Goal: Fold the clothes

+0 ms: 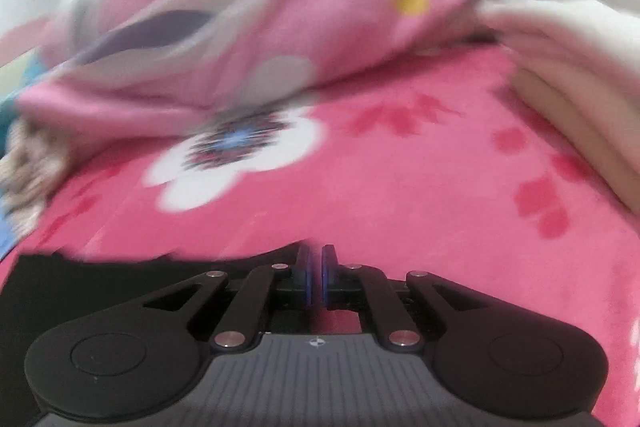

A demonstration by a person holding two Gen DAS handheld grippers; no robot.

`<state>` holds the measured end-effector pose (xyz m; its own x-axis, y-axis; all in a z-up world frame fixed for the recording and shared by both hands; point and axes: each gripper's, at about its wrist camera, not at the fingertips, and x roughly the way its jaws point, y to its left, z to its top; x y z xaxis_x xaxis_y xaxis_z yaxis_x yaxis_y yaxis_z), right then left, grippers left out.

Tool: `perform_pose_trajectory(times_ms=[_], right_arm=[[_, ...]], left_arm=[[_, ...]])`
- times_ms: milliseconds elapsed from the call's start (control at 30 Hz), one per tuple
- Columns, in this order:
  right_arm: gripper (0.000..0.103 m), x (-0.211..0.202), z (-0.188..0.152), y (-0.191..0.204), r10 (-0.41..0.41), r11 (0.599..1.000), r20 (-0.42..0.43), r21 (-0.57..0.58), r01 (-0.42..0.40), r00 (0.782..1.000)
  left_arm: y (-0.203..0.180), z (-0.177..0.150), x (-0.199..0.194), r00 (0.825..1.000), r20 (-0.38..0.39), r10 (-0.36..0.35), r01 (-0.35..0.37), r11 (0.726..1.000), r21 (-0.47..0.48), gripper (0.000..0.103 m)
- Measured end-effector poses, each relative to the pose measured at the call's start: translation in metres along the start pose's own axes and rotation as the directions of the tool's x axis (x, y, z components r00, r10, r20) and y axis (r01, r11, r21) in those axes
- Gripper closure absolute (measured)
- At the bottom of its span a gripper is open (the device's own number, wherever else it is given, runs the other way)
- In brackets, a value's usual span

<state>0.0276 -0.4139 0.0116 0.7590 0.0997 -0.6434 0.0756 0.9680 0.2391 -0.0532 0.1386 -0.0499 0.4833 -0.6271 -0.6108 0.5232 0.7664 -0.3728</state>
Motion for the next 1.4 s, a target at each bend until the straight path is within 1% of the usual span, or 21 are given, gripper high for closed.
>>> perform_pose_trajectory(times_ms=[33, 133, 167, 233, 300, 367, 400, 467, 533, 600, 633, 733, 833, 900, 1000, 1033, 1133, 1233, 1300, 1333, 1400], right_arm=[[0.098, -0.008, -0.002, 0.012, 0.02, 0.999, -0.001, -0.033, -0.02, 1.0], [0.09, -0.012, -0.021, 0.067, 0.155, 0.968, -0.087, -0.184, -0.169, 0.984], [0.086, -0.008, -0.028, 0.079, 0.144, 0.958, -0.098, -0.234, -0.164, 0.985], [0.085, 0.001, -0.043, 0.103, 0.112, 0.932, -0.114, -0.333, -0.144, 0.987], [0.085, 0.014, -0.046, 0.102, -0.018, 0.944, -0.1, -0.328, -0.016, 0.995], [0.084, 0.01, -0.045, 0.1, -0.102, 0.951, -0.062, -0.3, 0.079, 0.993], [0.084, 0.002, -0.046, 0.104, -0.077, 0.952, -0.044, -0.301, 0.06, 0.996], [0.084, -0.021, -0.053, 0.114, 0.034, 0.945, -0.017, -0.326, -0.037, 0.999], [0.084, -0.041, -0.067, 0.138, 0.163, 0.901, -0.016, -0.404, -0.156, 0.986], [0.084, -0.049, -0.092, 0.164, 0.259, 0.821, -0.051, -0.515, -0.248, 0.965], [0.084, -0.049, -0.103, 0.174, 0.286, 0.789, -0.068, -0.55, -0.275, 0.956], [0.084, -0.043, -0.146, 0.204, 0.307, 0.668, -0.204, -0.65, -0.363, 0.93], [0.084, -0.059, -0.169, 0.222, 0.327, 0.568, -0.203, -0.739, -0.364, 0.923], [0.084, -0.068, -0.164, 0.232, 0.384, 0.574, -0.173, -0.725, -0.381, 0.907], [0.084, -0.06, -0.171, 0.249, 0.395, 0.564, -0.114, -0.753, -0.339, 0.912], [0.084, -0.055, -0.175, 0.254, 0.393, 0.554, -0.132, -0.756, -0.348, 0.91], [0.083, -0.05, -0.2, 0.267, 0.43, 0.479, -0.215, -0.769, -0.423, 0.877], [0.081, -0.064, -0.205, 0.283, 0.485, 0.436, -0.216, -0.78, -0.448, 0.847], [0.074, -0.062, -0.204, 0.296, 0.502, 0.435, -0.178, -0.794, -0.425, 0.846], [0.068, -0.059, -0.207, 0.305, 0.505, 0.418, -0.16, -0.814, -0.403, 0.848], [0.067, -0.057, -0.216, 0.322, 0.505, 0.359, -0.126, -0.869, -0.34, 0.854]], left_arm=[[0.0, -0.001, 0.0, 1.0, -0.001, -0.002, 0.002, 1.0, 0.003, 0.046], [0.0, -0.004, -0.004, 1.0, -0.004, 0.003, -0.003, 1.0, 0.01, 0.046], [0.0, -0.006, -0.007, 1.0, -0.006, 0.009, -0.009, 1.0, 0.01, 0.046], [0.001, -0.012, -0.014, 1.0, -0.007, 0.025, -0.025, 1.0, 0.007, 0.046], [0.004, -0.017, -0.023, 0.998, -0.018, 0.058, -0.058, 0.998, -0.004, 0.046], [0.007, -0.021, -0.03, 0.996, -0.022, 0.086, -0.087, 0.996, -0.018, 0.045], [0.009, -0.021, -0.032, 0.995, -0.02, 0.095, -0.096, 0.995, -0.027, 0.045], [0.014, -0.022, -0.036, 0.993, -0.015, 0.113, -0.114, 0.993, -0.045, 0.045], [0.018, -0.023, -0.041, 0.991, -0.011, 0.131, -0.132, 0.989, -0.063, 0.045], [0.023, -0.022, -0.039, 0.991, -0.018, 0.13, -0.131, 0.987, -0.095, 0.045], [0.026, -0.022, -0.038, 0.991, -0.022, 0.129, -0.13, 0.986, -0.109, 0.045], [0.028, -0.022, -0.039, 0.991, -0.021, 0.132, -0.134, 0.984, -0.119, 0.045], [0.029, -0.023, -0.044, 0.99, -0.009, 0.14, -0.14, 0.982, -0.127, 0.045], [0.032, -0.022, -0.046, 0.99, 0.001, 0.142, -0.14, 0.978, -0.155, 0.045], [0.036, -0.022, -0.05, 0.989, 0.017, 0.144, -0.138, 0.97, -0.201, 0.045], [0.038, -0.022, -0.052, 0.989, 0.023, 0.146, -0.138, 0.966, -0.22, 0.045], [0.048, -0.024, -0.06, 0.987, 0.043, 0.153, -0.135, 0.948, -0.288, 0.045], [0.06, -0.027, -0.069, 0.985, 0.077, 0.153, -0.114, 0.92, -0.374, 0.045], [0.068, -0.029, -0.073, 0.983, 0.102, 0.151, -0.095, 0.902, -0.422, 0.045], [0.071, -0.03, -0.076, 0.982, 0.111, 0.151, -0.087, 0.893, -0.441, 0.045], [0.076, -0.032, -0.079, 0.98, 0.122, 0.156, -0.082, 0.881, -0.465, 0.045]])
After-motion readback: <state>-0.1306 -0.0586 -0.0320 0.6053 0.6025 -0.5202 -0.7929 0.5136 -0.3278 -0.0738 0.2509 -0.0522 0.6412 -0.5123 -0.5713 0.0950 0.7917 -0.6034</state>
